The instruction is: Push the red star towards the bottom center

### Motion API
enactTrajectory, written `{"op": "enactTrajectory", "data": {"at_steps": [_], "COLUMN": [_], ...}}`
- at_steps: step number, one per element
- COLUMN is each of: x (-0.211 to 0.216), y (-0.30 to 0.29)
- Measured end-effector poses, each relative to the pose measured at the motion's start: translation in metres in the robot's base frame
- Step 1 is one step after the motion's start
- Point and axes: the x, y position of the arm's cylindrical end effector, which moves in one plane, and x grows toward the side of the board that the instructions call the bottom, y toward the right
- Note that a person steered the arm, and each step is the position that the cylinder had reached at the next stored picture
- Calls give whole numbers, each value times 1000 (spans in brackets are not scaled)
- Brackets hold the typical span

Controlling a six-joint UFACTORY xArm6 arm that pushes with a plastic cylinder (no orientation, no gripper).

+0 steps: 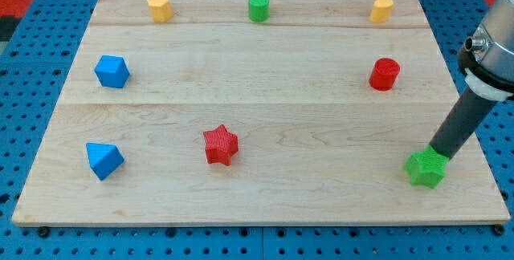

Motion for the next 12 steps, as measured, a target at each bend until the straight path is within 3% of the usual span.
{"op": "enactTrajectory", "data": {"at_steps": [3,5,7,8,9,12], "x": [-22,-31,-69,-52,-30,-6], "y": [-126,-254,-299,-352,-364,-279]}}
